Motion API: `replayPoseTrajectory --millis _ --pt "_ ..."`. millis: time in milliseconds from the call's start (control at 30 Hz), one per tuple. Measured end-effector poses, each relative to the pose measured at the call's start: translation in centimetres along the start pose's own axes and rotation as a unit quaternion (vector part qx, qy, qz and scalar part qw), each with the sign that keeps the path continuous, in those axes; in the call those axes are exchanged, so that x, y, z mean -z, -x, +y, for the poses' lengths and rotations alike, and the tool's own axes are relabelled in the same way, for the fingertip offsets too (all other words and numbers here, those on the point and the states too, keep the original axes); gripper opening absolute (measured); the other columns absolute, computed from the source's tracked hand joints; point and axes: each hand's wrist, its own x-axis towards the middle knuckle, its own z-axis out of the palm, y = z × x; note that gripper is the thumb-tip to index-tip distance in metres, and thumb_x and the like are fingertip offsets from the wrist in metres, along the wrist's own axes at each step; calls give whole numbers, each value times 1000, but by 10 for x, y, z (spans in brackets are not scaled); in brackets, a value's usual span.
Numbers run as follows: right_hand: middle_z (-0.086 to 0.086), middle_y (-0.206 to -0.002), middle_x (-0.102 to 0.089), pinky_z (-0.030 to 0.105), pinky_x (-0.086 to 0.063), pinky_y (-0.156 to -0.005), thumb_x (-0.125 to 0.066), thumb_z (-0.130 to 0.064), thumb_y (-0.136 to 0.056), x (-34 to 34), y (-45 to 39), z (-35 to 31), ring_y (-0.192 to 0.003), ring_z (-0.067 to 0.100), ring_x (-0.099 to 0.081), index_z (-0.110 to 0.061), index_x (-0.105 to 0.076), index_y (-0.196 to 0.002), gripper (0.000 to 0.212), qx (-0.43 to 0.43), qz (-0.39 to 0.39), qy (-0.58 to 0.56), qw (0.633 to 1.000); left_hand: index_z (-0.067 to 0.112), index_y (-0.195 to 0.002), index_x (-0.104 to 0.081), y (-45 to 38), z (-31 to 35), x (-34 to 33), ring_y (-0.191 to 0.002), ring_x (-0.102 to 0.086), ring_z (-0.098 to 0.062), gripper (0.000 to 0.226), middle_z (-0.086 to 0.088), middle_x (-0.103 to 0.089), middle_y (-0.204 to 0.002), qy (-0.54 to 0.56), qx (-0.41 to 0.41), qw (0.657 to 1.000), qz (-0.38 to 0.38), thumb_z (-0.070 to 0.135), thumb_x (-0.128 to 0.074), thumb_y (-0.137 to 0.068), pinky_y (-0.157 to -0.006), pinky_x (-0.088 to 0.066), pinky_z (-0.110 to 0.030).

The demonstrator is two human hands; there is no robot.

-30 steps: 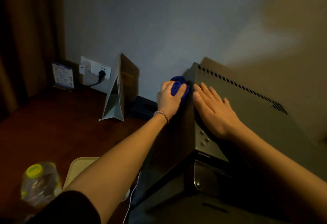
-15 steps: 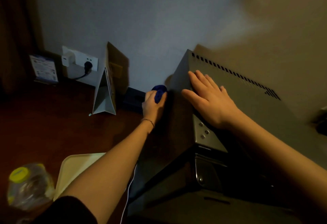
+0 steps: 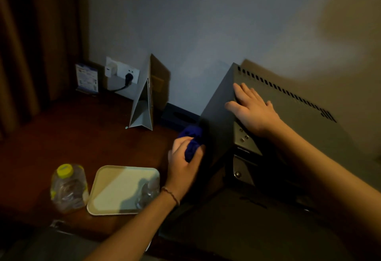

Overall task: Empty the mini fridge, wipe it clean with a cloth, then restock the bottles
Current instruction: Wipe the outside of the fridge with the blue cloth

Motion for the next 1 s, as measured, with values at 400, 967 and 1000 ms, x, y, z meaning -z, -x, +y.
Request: replayPoseTrajectory --millis 400,967,1000 --pt "-8 -167 4 55 2 -119 -28 -53 -102 -2 -2 0 -153 15 6 -33 -5 -159 64 -4 5 0 1000 27 -105 -64 -25 64 -12 -119 -51 -12 36 13 -49 -124 17 -106 994 -8 56 -52 -87 -105 -40 -42" --pt "-11 -165 11 51 3 -123 -25 -51 -102 0 -4 2 -151 10 11 -38 1 -157 63 18 -4 5 1000 9 -108 -63 -199 -20 -78 -109 -57 -23 39 -5 -51 -121 -16 -17 999 -44 45 -60 -92 -103 -43 -45" --pt "-12 -165 11 51 3 -123 -25 -51 -102 0 -4 3 -151 9 12 -38 1 -157 63 18 -5 4 1000 8 -106 -63 -203 -29 -80 -107 -58 -23 36 -6 -52 -119 -22 -8 999 -40 42 -60 -93 -103 -43 -45"
